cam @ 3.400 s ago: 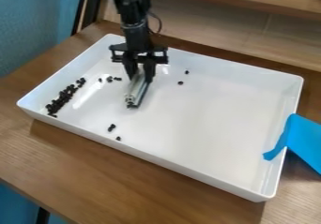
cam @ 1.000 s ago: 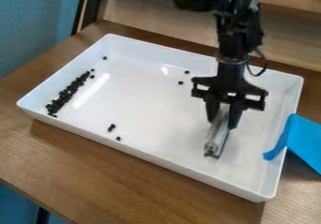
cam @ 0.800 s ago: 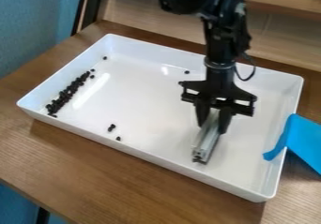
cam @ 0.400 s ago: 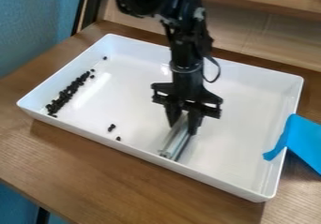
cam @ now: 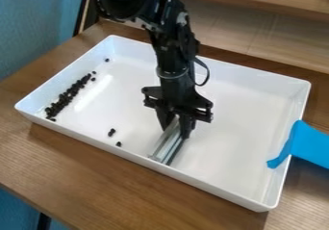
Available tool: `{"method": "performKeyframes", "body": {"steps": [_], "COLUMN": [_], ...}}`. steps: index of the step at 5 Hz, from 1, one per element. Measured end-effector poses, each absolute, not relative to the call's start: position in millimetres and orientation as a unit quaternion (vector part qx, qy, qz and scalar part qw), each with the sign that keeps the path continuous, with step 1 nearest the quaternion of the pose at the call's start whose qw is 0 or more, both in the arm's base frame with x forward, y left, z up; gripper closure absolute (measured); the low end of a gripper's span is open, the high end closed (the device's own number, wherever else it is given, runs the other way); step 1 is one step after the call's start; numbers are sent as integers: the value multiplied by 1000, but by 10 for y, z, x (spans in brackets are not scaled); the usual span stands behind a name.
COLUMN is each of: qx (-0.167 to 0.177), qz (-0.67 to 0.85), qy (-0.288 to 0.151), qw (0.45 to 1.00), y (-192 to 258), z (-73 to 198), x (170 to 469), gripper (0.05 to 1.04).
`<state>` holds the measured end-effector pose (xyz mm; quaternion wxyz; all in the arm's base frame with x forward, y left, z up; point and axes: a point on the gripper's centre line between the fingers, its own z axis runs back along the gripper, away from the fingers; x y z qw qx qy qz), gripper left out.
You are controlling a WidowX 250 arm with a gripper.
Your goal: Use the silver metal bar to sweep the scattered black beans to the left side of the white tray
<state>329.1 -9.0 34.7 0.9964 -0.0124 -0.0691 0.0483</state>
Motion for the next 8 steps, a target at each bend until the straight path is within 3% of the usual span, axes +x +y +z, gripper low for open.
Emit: {"method": "performKeyframes", "body": {"steps": [6,8], "qx": [15,32], "qz": [57,41], "qy": [-72,-98], "qw": [996,994], "y": [903,1304], "z": [377,379], "x": [3342,3292], "gripper": [698,698]}}
